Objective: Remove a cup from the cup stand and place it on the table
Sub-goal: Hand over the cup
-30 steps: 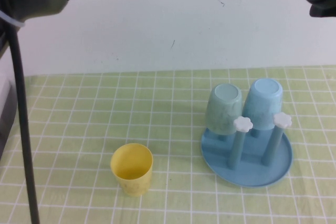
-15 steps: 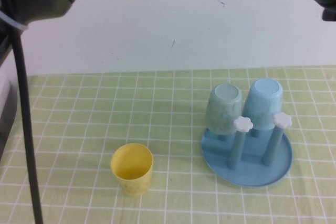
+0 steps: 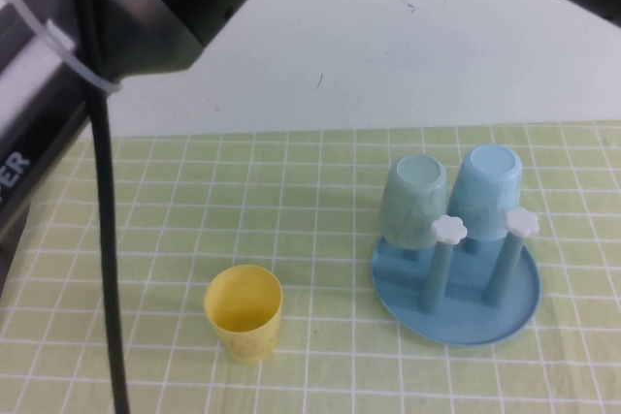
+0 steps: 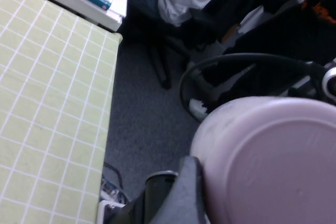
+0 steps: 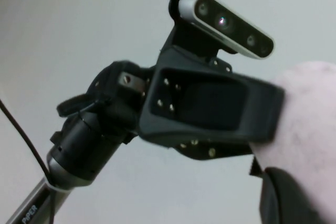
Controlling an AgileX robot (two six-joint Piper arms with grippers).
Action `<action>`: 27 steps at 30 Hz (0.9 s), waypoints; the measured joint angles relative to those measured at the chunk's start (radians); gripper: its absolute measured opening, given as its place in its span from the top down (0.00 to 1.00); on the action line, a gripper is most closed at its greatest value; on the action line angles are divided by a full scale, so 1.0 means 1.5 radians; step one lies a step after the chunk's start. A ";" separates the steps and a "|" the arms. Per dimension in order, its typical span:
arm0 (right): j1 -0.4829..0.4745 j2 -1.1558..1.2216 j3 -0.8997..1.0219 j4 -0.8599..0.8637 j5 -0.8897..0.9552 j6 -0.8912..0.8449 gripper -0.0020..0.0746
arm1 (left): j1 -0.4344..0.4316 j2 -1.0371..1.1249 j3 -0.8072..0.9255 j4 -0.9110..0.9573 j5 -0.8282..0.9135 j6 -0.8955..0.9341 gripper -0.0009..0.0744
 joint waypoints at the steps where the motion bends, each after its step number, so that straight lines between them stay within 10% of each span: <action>1: 0.000 0.000 0.000 0.000 0.000 0.000 0.89 | -0.001 0.000 0.000 0.010 0.004 0.006 0.19; 13: 0.000 0.007 0.000 0.000 -0.078 -0.078 0.95 | 0.059 0.004 -0.086 0.026 0.019 0.043 0.08; 22: 0.000 0.140 -0.008 -0.104 -0.029 -0.107 0.95 | 0.092 -0.055 -0.112 0.217 0.022 -0.007 0.86; 27: 0.000 0.276 -0.079 -0.281 0.064 -0.077 0.95 | 0.093 -0.087 -0.112 0.420 0.022 -0.050 0.97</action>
